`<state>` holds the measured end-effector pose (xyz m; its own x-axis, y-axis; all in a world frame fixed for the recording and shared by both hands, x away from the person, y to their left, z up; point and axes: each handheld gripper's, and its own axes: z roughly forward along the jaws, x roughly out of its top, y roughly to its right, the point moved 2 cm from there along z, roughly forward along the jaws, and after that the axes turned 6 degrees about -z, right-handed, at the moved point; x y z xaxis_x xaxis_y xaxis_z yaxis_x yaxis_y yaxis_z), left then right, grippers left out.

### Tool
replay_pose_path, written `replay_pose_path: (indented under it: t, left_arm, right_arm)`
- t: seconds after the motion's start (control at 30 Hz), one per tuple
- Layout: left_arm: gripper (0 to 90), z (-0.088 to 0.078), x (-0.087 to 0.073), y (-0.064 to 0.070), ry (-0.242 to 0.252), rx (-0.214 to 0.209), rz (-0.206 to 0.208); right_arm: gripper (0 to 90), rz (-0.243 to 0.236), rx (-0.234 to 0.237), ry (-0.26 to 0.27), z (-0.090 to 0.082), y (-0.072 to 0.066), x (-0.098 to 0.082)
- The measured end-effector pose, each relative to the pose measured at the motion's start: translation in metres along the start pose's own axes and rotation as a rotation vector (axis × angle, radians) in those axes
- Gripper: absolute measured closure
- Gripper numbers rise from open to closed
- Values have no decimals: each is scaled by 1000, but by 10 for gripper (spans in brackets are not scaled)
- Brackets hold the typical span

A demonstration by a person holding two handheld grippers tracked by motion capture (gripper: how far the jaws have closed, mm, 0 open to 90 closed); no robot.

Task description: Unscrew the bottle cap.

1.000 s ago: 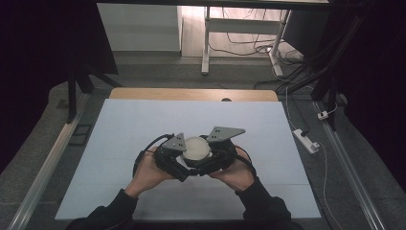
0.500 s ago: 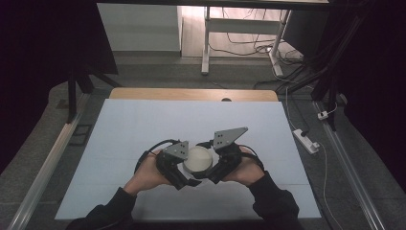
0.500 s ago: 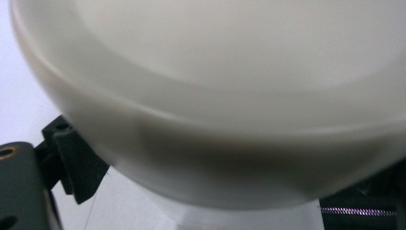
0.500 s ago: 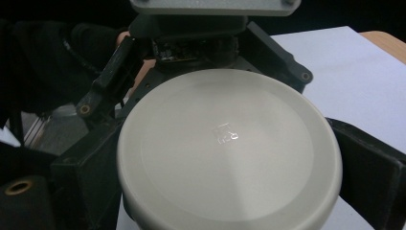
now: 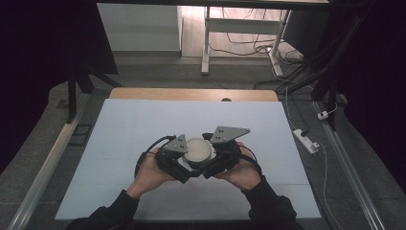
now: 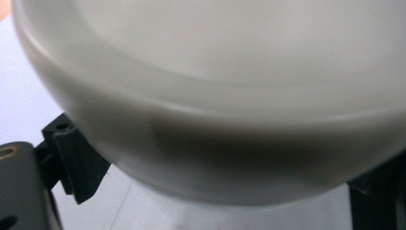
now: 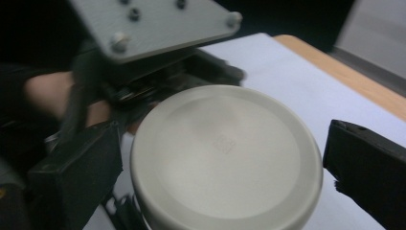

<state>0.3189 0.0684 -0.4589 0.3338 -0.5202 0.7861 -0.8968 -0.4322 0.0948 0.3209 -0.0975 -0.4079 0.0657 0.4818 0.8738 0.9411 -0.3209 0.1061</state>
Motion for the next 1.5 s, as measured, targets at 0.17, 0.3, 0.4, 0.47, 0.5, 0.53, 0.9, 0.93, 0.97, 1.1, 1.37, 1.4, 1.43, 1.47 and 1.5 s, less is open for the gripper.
replay_pose_path:
  t: [0.17,0.3,0.4,0.47,0.5,0.53,0.9,0.93,0.97,1.1,1.37,1.4,1.43,1.47,1.5]
  left_arm:
    - [76,3,0,1,-1,42,-32]
    - [76,4,1,2,-9,75,-32]
    - [76,4,1,4,-4,74,-36]
    - [76,4,1,4,-6,73,-35]
    - [76,4,1,4,-8,70,-32]
    - [76,4,1,3,-12,68,-26]
    - [76,0,-2,-2,-23,-82,44]
    - [76,0,-2,-2,-24,-94,52]
    - [76,0,-3,-2,-24,-106,59]
    - [76,0,-4,-3,-31,-136,73]
    - [76,1,-5,-4,-36,-144,85]
    - [76,1,-5,-5,-37,-142,85]
    - [76,1,-5,-5,-38,-139,83]
    - [76,2,-6,-5,-40,-135,81]
    - [76,2,-6,-5,-42,-132,81]
  right_arm:
    - [0,25,-115,-24,8,-6,-1]
    - [0,52,-150,-33,14,-7,-4]
    - [34,76,-150,-36,17,-7,-7]
    - [60,77,-151,-30,18,-8,-8]
    - [61,73,-152,-28,18,-8,-8]
    - [63,66,-150,-28,17,-8,-8]
    - [66,30,71,13,12,3,-12]
    - [66,25,87,16,12,4,-12]
    - [67,18,106,20,12,4,-13]
    - [67,-1,154,20,11,5,-14]
    - [68,-16,149,21,9,5,-13]
    - [68,-16,149,22,9,5,-13]
    - [68,-16,150,25,9,5,-12]
    - [68,-16,148,30,8,5,-12]
    - [68,-16,148,33,8,6,-12]
